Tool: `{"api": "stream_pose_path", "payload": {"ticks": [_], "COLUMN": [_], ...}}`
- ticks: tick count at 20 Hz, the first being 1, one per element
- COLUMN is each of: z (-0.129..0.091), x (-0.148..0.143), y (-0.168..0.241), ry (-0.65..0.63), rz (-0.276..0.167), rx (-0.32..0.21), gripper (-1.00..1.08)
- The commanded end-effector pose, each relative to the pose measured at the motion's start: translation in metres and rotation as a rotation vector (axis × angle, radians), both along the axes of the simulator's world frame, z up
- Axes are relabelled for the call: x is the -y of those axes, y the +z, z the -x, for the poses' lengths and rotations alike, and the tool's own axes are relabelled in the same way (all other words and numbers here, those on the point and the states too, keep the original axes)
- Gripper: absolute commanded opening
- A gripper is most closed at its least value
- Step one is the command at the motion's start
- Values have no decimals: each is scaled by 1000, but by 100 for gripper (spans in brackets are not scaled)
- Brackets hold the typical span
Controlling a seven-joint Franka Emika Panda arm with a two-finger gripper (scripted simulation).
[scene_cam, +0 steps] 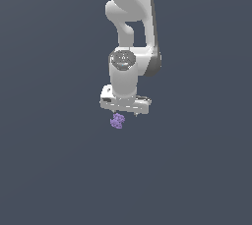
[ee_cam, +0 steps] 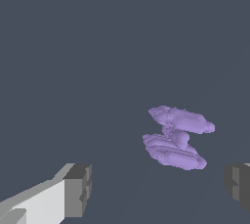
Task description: Pick up the object and move it to a goal position.
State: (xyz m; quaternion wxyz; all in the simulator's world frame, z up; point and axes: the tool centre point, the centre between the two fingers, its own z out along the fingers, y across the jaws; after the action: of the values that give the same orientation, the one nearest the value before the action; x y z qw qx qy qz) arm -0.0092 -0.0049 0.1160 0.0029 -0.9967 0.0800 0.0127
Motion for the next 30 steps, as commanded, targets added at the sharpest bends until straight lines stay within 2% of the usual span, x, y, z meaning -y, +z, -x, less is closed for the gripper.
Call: {"api": "stream_pose_path", "payload": {"ticks": [1, 6, 11, 17, 30], "z": [1, 2, 4, 4, 4], "x": [12, 29, 37, 37, 38], "y": [-9, -20, -26, -29, -76], "ry": [-73, -175, -223, -222, -227], "rz": [3, 8, 10, 10, 11], "rx": [7, 18, 23, 23, 24], "gripper": [100, 100, 100, 100, 100]}}
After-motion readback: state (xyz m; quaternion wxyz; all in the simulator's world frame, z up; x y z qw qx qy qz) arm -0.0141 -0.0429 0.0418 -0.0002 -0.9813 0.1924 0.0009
